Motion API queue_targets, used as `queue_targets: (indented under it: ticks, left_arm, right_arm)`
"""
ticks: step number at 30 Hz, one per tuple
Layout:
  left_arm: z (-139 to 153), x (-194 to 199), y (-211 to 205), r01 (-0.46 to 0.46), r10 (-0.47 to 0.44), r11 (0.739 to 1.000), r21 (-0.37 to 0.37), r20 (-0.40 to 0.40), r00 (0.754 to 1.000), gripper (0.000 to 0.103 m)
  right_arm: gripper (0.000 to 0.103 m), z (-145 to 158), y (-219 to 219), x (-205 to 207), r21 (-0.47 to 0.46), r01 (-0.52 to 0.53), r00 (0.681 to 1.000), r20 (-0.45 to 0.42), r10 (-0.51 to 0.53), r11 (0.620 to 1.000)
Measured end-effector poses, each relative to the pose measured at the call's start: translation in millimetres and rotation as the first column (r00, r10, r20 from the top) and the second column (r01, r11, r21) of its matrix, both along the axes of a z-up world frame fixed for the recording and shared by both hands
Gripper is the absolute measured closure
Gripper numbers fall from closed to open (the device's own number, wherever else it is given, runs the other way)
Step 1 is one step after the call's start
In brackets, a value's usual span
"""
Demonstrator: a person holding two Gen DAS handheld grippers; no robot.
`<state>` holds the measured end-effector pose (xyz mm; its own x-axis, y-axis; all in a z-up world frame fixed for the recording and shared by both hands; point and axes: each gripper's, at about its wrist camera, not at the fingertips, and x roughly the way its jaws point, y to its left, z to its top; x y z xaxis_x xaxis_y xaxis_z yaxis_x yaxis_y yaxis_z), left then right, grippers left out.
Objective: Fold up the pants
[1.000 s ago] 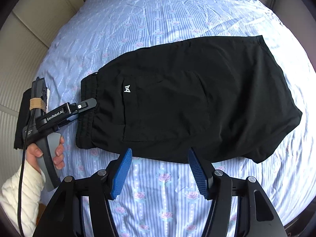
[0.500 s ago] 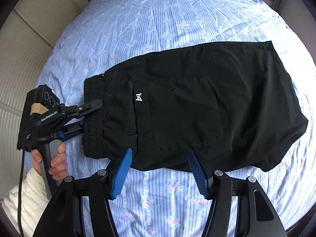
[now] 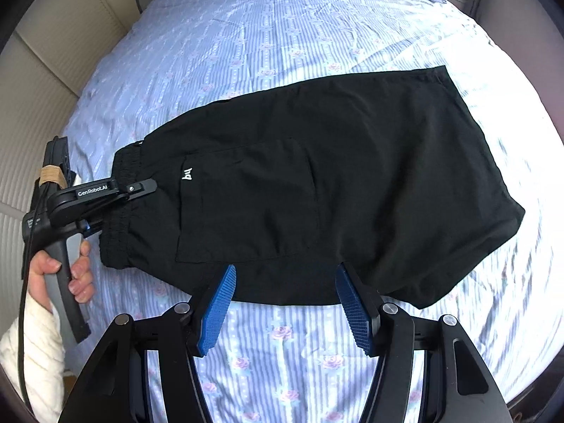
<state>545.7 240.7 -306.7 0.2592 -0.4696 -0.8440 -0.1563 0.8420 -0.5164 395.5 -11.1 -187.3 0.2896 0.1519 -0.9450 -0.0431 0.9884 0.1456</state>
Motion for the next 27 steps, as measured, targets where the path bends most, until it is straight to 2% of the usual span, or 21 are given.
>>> queue_targets:
  ticks: [2,4,5,7,9,12,14,16,19,23,27]
  left_arm:
    - [20.6,1.9,-5.6,0.016,-0.017,1.000,0.013,0.018,1.000,0.080]
    - [42.8,2.7,-4.6,-0.010,0.009,0.999,0.040,0.023,1.000,0.080]
    - [55.5,2.0,-7.5,-0.013,0.011,0.995,0.104,0.021,1.000,0.080]
    - [79.0,7.6,-21.3,0.016,-0.022,0.966,0.257,0.021,1.000,0.080]
    - [97.0,8.6,-32.3,0.023,-0.031,0.966,0.257,0.027,0.999,0.080]
    - [113.6,20.4,-57.0,0.036,-0.033,0.941,0.335,-0.015,0.999,0.080]
    - [127.7,23.6,-72.0,0.039,-0.039,0.947,0.319,-0.005,0.999,0.080]
    - [143.5,19.8,-80.3,0.014,-0.019,0.964,0.265,0.016,1.000,0.079]
    - [158.7,31.1,-119.8,-0.007,0.000,0.971,0.238,0.028,1.000,0.079]
    - [151.0,35.2,-179.3,0.031,-0.031,0.977,0.211,-0.005,1.000,0.079]
    - [132.1,46.3,-243.7,0.073,-0.060,0.965,0.252,-0.059,0.996,0.079]
  right_arm:
    - [0.043,2.2,-8.7,-1.7,0.016,0.019,1.000,0.015,-0.020,1.000]
    - [0.043,4.4,-19.6,-4.0,0.011,0.047,0.999,0.024,-0.047,0.999]
    - [0.043,4.5,-25.4,-6.1,0.008,0.057,0.998,0.023,-0.057,0.998]
    - [0.043,8.2,-37.4,-9.1,-0.006,0.090,0.996,0.026,-0.090,0.996]
    - [0.043,12.8,-49.9,-13.9,0.005,0.114,0.993,0.039,-0.114,0.994]
    - [0.043,18.0,-70.5,-19.3,0.022,0.160,0.986,0.041,-0.161,0.987]
    - [0.043,22.1,-84.8,-23.2,0.038,0.189,0.981,0.046,-0.191,0.981]
    - [0.043,28.2,-100.9,-26.0,0.058,0.217,0.974,0.057,-0.221,0.974]
    - [0.043,40.2,-128.9,-30.0,0.083,0.266,0.957,0.093,-0.273,0.960]
    - [0.043,56.9,-167.1,-34.7,0.093,0.315,0.933,0.153,-0.326,0.944]
    - [0.043,68.2,-207.9,-40.4,0.069,0.349,0.912,0.204,-0.355,0.935]
